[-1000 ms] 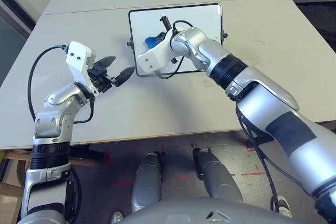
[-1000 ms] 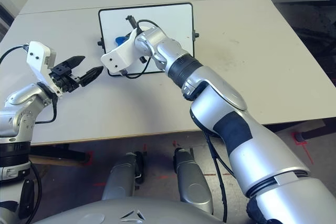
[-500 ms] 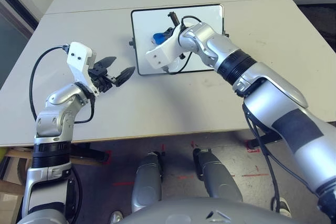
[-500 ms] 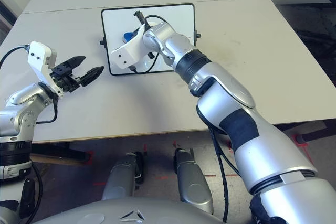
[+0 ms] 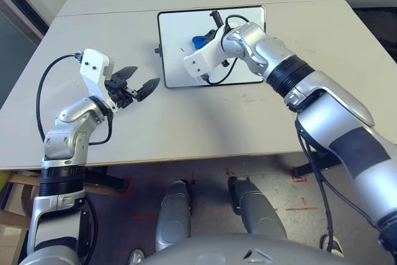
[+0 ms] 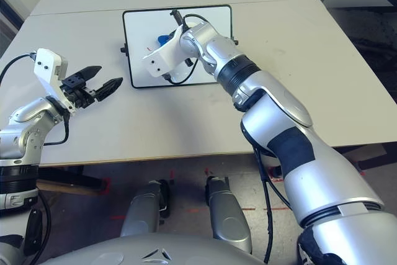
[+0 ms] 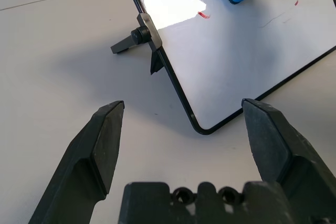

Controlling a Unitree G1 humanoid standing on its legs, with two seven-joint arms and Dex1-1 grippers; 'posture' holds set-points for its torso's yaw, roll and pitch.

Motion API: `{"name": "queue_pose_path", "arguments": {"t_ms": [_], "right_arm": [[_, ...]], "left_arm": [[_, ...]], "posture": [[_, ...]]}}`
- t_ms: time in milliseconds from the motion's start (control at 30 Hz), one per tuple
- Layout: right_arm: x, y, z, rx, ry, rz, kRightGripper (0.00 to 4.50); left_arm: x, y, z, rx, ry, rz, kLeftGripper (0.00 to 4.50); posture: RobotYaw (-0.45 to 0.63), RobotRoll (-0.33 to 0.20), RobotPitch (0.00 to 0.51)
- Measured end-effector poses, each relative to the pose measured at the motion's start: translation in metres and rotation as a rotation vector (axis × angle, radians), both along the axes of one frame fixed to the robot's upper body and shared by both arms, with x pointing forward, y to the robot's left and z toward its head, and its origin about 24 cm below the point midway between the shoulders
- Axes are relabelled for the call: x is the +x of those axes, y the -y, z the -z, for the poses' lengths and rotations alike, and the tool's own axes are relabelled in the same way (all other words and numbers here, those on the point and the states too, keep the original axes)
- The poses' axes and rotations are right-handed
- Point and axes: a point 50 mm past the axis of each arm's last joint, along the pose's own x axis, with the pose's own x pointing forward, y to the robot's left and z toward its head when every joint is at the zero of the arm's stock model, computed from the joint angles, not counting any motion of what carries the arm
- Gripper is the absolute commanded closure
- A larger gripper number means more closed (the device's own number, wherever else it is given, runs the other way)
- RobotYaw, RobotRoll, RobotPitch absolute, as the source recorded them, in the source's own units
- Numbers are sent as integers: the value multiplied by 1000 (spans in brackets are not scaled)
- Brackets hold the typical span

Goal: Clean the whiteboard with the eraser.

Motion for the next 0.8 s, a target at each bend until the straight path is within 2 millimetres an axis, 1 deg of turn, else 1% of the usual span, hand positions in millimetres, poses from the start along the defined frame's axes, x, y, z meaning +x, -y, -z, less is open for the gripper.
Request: {"name": "queue_pose_path", "arguments": {"t_ms": [233,667,800], "right_arm": [[-3,-4,1,10,-12,2,4370],[-10,-28,7,26,-40,-39,4375],[-10,-32,8,27,-42,-42,4375]], "left_arm": [[1,1,-2,2,5,5,0],[1,1,-3,4,11,5,0],[0,1,-2,5,7,3,0]], "posture": [[-66,0,183],[-48,0,190],[-40,0,192]]}}
